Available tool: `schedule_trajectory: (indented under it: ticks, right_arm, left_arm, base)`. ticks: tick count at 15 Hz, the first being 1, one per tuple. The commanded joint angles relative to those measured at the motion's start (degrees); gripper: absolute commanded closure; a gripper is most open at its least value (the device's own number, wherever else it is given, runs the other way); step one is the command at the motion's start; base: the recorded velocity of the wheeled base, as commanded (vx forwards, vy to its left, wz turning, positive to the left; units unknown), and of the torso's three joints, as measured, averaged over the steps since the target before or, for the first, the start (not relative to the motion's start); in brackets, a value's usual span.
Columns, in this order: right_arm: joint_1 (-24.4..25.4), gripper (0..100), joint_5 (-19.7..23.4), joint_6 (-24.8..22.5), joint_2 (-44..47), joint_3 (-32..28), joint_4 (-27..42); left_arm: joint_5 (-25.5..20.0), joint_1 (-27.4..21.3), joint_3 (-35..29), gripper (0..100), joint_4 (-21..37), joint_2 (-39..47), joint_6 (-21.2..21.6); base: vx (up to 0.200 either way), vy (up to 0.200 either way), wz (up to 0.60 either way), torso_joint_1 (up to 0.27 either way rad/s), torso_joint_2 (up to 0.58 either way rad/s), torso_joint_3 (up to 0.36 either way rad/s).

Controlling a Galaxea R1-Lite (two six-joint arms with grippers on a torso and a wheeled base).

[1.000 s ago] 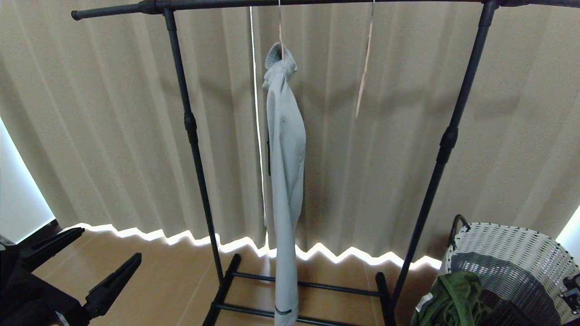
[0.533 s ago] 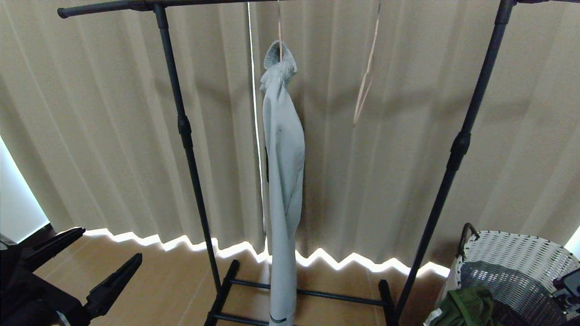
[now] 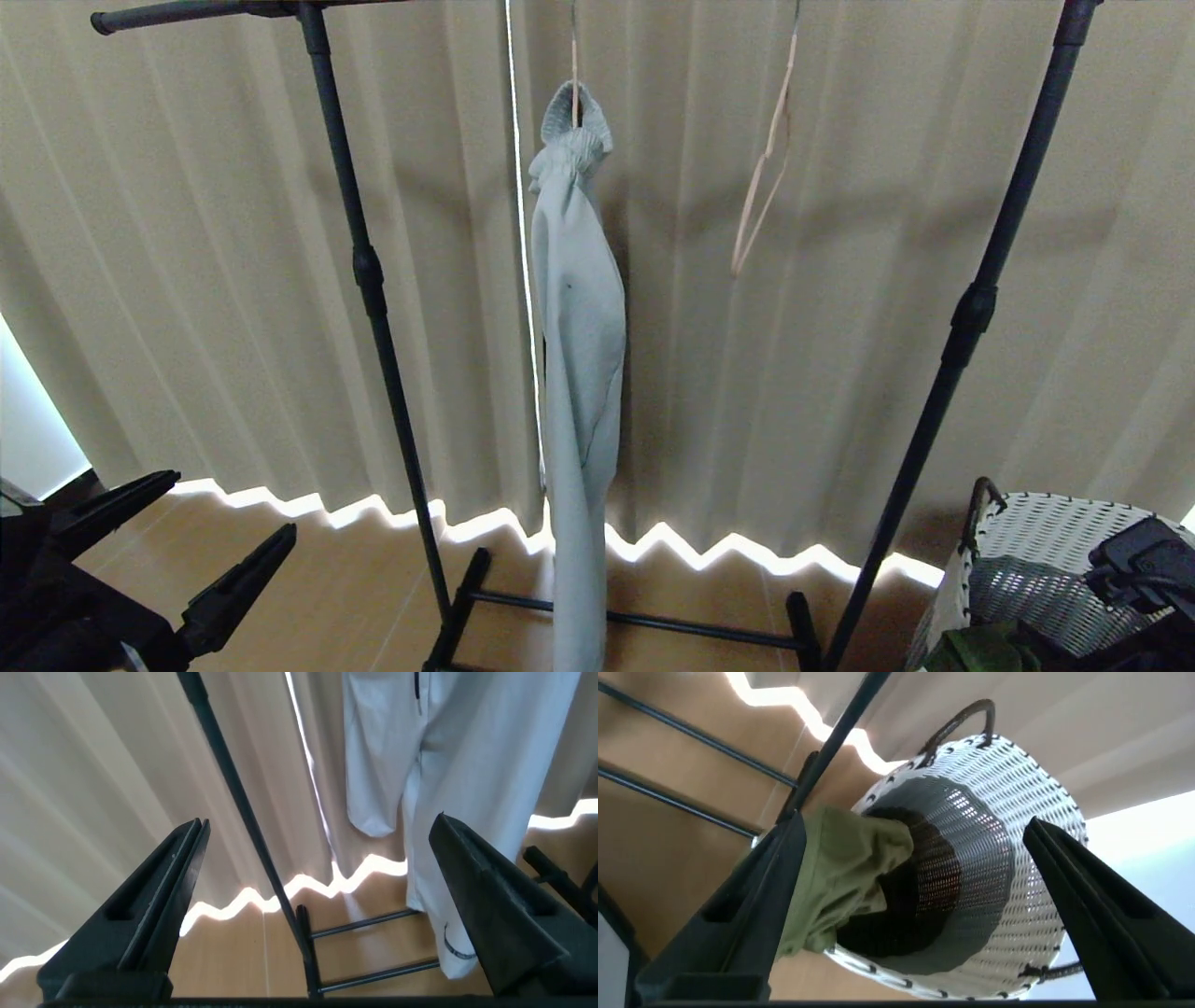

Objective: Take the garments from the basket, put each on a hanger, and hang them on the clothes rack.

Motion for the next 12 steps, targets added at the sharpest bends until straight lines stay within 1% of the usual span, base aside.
schedule_trajectory:
  ticks: [1,6,8,10,12]
  right_arm:
    - [-0.88,0,0.40,-0.01,8.16,-3.10,-0.12]
    - [-0.88,0,0.40,-0.63,21.52,-8.11,-0.29]
    - [-0.97,0,-0.13,-4.23,26.80,-8.11,-0.21]
    - [-1.14,0,-0.39,-4.58,31.19,-8.28,-0.38]
    - [-1.14,0,-1.97,-4.50,35.50,-8.55,-0.65]
  left_arm:
    - [-0.01,-0.01,0.00,0,-0.04,-0.16,-0.01]
    - [-0.01,-0.01,0.00,0,-0.04,-0.33,0.07]
    - [-0.01,-0.10,0.00,0,-0.04,-0.59,0.16]
    - [0.08,-0.10,0.00,0,-0.04,-0.59,0.25]
    - [0.08,-0.10,0.00,0,-0.04,-0.59,0.25]
  base:
    - [0.000,0.000,0.00,0.000,0.00,0.000]
    - [0.000,0.000,0.00,0.000,0.00,0.000]
    - [0.000,0.000,0.00,0.000,0.00,0.000]
    - [0.000,0.000,0.00,0.000,0.00,0.000]
    - [0.000,0.000,0.00,0.000,0.00,0.000]
